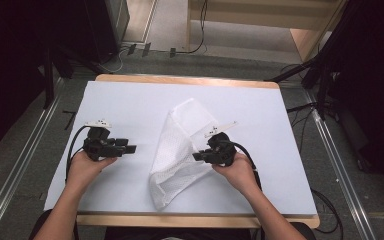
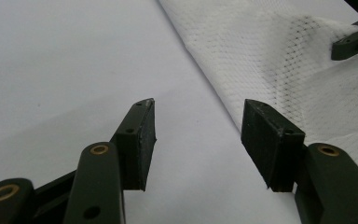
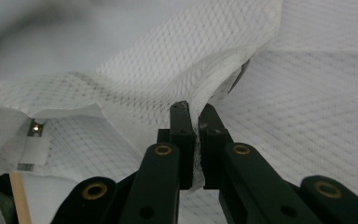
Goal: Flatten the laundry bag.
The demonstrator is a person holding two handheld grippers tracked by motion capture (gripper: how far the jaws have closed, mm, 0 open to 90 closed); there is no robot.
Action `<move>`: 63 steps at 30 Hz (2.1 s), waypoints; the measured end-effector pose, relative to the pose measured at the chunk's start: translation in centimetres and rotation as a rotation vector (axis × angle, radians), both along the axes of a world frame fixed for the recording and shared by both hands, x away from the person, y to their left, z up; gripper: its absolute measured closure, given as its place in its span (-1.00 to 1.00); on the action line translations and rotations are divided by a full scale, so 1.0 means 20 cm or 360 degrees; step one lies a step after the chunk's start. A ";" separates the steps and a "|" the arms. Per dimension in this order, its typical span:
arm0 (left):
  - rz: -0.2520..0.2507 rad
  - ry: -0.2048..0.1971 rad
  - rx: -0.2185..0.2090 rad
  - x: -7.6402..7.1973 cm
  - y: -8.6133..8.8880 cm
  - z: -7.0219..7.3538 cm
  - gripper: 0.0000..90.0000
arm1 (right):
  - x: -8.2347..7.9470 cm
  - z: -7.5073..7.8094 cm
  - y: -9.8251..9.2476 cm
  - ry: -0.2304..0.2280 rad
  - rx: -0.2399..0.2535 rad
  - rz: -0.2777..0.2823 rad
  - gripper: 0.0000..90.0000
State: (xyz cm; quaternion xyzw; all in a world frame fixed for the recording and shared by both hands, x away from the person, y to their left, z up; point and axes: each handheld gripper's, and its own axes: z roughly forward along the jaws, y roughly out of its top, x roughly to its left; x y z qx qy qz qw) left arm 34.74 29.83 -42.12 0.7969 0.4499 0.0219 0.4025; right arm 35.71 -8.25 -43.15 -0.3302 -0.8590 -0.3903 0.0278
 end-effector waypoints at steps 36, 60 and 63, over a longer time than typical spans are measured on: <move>0.0215 -0.0047 0.0006 -0.12 0.22 0.02 -0.02 | 0.19 0.23 0.63 -0.0101 0.0192 0.0301 0.96; 0.0345 -0.0039 0.0027 -0.14 0.36 0.02 -0.02 | 0.18 0.30 0.86 -0.0212 0.0142 0.0404 0.33; 0.0340 -0.0037 0.0038 -0.13 0.36 0.04 -0.02 | 0.19 0.26 0.79 -0.0183 0.0143 0.0361 0.36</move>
